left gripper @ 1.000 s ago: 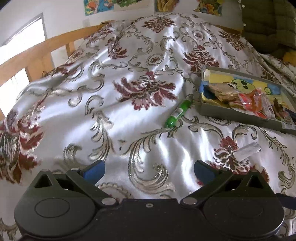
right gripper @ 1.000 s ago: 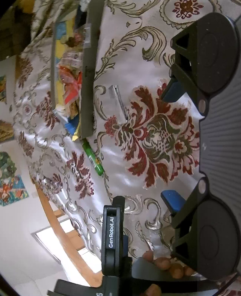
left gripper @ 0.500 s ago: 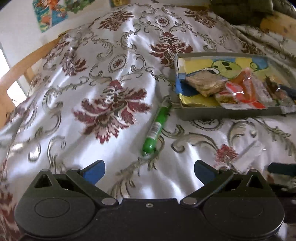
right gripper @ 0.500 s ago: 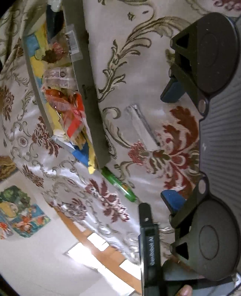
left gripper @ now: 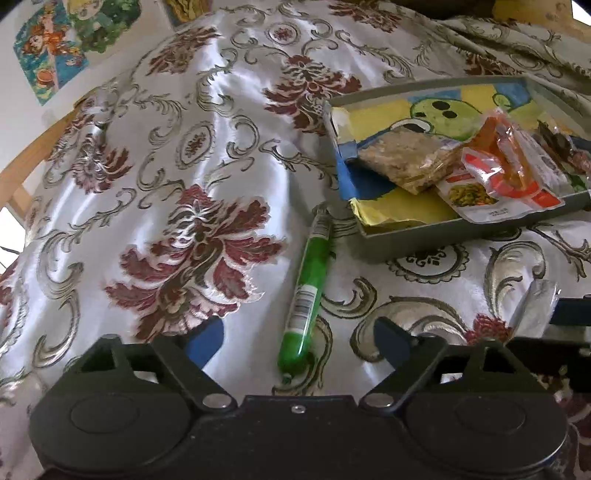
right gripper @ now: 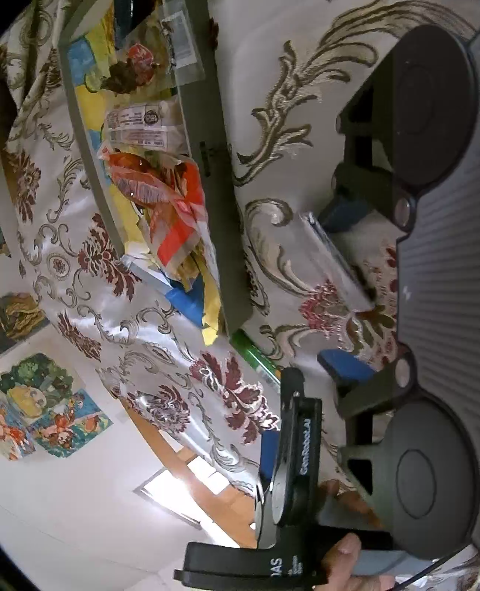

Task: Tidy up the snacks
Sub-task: 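Grasp the green marker with the left tool while the right tool grasps the silver packet, then carry the green marker into the tray with the left tool while the right tool carries the silver packet there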

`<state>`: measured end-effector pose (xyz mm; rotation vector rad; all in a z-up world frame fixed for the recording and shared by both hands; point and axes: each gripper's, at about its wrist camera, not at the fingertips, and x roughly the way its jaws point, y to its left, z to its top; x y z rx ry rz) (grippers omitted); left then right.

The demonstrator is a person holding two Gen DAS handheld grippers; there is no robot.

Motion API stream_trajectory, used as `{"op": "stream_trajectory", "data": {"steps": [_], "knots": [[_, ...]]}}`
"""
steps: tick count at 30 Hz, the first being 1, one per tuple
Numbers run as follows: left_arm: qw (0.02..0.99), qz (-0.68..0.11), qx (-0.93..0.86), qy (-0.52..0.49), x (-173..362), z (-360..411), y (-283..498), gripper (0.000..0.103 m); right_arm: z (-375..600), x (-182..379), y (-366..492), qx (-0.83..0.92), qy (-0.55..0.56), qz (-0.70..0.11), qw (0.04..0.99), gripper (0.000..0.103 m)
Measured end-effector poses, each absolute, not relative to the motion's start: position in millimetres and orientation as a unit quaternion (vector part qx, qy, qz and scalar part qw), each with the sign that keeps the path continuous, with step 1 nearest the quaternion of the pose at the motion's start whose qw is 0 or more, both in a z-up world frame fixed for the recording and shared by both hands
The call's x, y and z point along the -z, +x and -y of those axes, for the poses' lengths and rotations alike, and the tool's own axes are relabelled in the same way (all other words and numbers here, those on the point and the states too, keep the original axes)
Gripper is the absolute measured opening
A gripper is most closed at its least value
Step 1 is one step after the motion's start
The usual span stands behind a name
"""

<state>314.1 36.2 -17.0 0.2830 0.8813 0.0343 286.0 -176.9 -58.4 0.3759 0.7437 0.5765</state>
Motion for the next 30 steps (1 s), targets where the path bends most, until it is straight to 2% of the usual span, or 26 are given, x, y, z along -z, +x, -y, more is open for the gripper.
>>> {"op": "stream_trajectory", "data": {"steps": [3, 7, 10, 11, 12, 15, 19, 30], "knots": [[0.893, -0.439, -0.036, 0.092, 23.0, -46.5, 323.9, 0.064, 177.6, 60.6, 288.0, -0.272, 0.176, -0.358, 0.876, 0.052], [0.897, -0.437, -0.053, 0.039, 26.2, -55.6, 330.0, 0.049, 176.5, 61.6, 287.5, -0.281, 0.175, -0.364, 0.870, 0.042], [0.894, -0.443, -0.049, 0.047, 27.1, -50.0, 333.9, 0.035, 173.2, 62.1, 287.0, -0.287, 0.169, -0.366, 0.869, 0.039], [0.892, -0.446, -0.044, 0.052, 27.3, -45.9, 334.0, 0.027, 172.3, 62.4, 287.0, -0.289, 0.167, -0.366, 0.869, 0.038], [0.891, -0.448, -0.040, 0.058, 27.6, -41.1, 333.3, 0.024, 171.6, 62.5, 287.0, -0.290, 0.167, -0.367, 0.868, 0.035], [0.892, -0.449, -0.024, 0.054, 27.3, -30.6, 327.1, 0.019, 170.6, 62.8, 287.7, -0.293, 0.166, -0.370, 0.866, 0.030], [0.892, -0.450, -0.004, 0.035, 25.2, -19.8, 311.3, 0.019, 169.3, 61.3, 286.9, -0.300, 0.163, -0.375, 0.862, 0.021], [0.879, -0.475, 0.021, -0.042, 15.4, -23.4, 266.9, 0.018, 158.2, 51.6, 279.5, -0.304, 0.136, -0.382, 0.862, 0.012]]}}
